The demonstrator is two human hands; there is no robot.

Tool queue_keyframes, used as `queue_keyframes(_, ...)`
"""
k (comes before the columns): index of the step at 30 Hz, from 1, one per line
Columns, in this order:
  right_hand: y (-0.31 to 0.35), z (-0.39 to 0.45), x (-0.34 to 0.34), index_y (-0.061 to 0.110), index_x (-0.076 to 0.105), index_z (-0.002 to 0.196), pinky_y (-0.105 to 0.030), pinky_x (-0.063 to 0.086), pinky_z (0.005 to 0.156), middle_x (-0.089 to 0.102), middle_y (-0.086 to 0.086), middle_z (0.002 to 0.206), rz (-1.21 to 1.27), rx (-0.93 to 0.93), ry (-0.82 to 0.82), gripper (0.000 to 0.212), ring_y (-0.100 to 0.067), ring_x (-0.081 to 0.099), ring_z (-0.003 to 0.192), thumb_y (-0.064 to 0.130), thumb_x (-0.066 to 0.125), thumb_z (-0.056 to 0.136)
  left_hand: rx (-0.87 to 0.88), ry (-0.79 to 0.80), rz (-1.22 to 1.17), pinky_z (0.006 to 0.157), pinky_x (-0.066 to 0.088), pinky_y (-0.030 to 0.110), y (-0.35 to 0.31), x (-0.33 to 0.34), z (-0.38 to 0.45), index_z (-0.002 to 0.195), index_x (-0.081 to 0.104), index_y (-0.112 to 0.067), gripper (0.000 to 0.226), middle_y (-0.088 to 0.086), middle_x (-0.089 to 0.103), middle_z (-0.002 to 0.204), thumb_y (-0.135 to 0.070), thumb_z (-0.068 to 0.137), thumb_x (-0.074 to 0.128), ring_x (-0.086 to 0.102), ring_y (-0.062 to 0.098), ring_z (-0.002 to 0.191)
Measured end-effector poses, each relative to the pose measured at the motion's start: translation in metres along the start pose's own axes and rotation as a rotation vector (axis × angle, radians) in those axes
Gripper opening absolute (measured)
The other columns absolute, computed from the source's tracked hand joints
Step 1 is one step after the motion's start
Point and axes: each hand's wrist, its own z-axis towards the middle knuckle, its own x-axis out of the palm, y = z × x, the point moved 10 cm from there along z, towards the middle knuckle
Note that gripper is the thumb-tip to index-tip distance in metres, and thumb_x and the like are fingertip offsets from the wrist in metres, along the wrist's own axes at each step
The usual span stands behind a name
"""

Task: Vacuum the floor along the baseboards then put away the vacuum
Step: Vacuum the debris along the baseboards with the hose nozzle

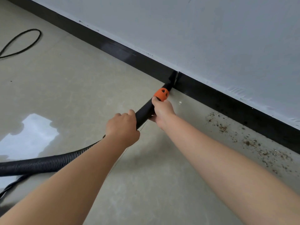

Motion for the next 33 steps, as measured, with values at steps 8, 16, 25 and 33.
queue_keyframes(8, -0.025, -0.012, -0.072, 0.007, 0.043, 0.126, -0.033, 0.052, 0.06, 0.054, -0.014, 0.121, 0.131, 0.053, -0.127, 0.034, -0.03, 0.056, 0.108, 0.02, 0.051, 0.095, 0.24, 0.039, 0.075, 0.064, 0.032, 0.026, -0.051, 0.014, -0.011, 0.094, 0.03, -0.017, 0.02, -0.001, 0.056, 0.1, -0.023, 0.087, 0.047, 0.036, 0.017, 0.083)
queue_keyframes(16, -0.045, -0.03, -0.114, 0.009, 0.04, 0.133, -0.037, 0.053, 0.068, 0.051, -0.012, 0.127, 0.285, 0.069, -0.268, 0.042, -0.031, 0.053, 0.113, 0.021, 0.053, 0.094, 0.393, 0.035, 0.13, 0.065, 0.031, 0.028, -0.087, 0.025, -0.024, 0.09, 0.027, -0.014, 0.024, 0.002, 0.057, 0.098, -0.024, 0.086, 0.049, 0.048, 0.022, 0.095)
queue_keyframes(25, -0.051, -0.048, -0.123, 0.009, 0.042, 0.131, -0.038, 0.053, 0.071, 0.051, -0.013, 0.128, 0.305, 0.035, -0.266, 0.042, -0.032, 0.052, 0.115, 0.021, 0.054, 0.094, 0.38, 0.048, 0.02, 0.066, 0.034, 0.029, -0.089, 0.032, -0.046, 0.091, 0.028, -0.014, 0.026, 0.0, 0.044, 0.087, -0.025, 0.084, 0.051, 0.044, 0.022, 0.089)
queue_keyframes(33, -0.06, -0.052, -0.116, 0.009, 0.039, 0.133, -0.038, 0.054, 0.075, 0.051, -0.012, 0.126, 0.252, 0.061, -0.243, 0.044, -0.03, 0.053, 0.112, 0.022, 0.054, 0.094, 0.294, -0.012, -0.104, 0.062, 0.036, 0.027, -0.061, 0.028, -0.065, 0.108, 0.042, -0.017, 0.034, -0.005, 0.045, 0.088, -0.035, 0.083, 0.056, 0.046, 0.019, 0.077)
